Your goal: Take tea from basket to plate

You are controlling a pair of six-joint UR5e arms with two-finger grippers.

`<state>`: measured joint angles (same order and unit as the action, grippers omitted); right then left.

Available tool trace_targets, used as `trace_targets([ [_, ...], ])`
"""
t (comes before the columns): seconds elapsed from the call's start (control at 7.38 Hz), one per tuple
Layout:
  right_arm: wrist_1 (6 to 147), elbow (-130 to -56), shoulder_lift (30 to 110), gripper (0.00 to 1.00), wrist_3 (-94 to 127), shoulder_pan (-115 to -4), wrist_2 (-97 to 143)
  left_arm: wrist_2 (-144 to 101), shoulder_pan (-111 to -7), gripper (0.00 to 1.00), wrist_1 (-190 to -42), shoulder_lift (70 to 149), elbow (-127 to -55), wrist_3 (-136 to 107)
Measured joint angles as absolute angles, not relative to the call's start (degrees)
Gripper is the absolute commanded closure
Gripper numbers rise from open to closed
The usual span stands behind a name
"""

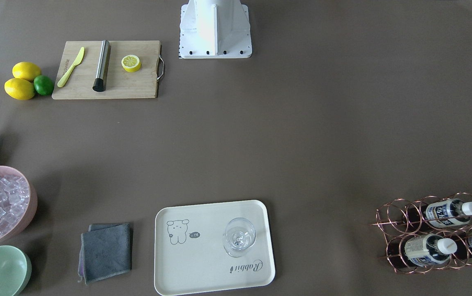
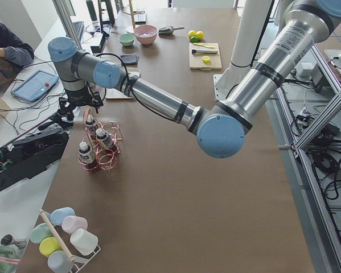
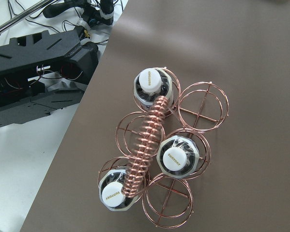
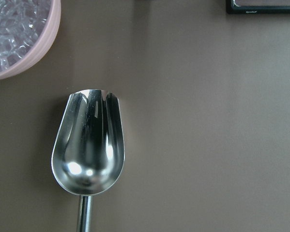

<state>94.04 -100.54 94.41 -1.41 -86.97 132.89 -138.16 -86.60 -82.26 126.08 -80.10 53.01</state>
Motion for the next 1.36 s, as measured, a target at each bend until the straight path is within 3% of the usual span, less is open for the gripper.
trace_targets([
  [0.27, 94.01, -100.48, 94.40, 0.00, -1.41, -86.87, 132.89, -140.05, -86.31, 0.04, -81.71, 130.17, -73.54, 57.01],
  [1.36, 93.96, -100.02, 94.26, 0.00, -1.41, -86.49, 132.85, -140.17, -82.92, 0.11, -85.47, 131.26, -71.43, 58.98],
])
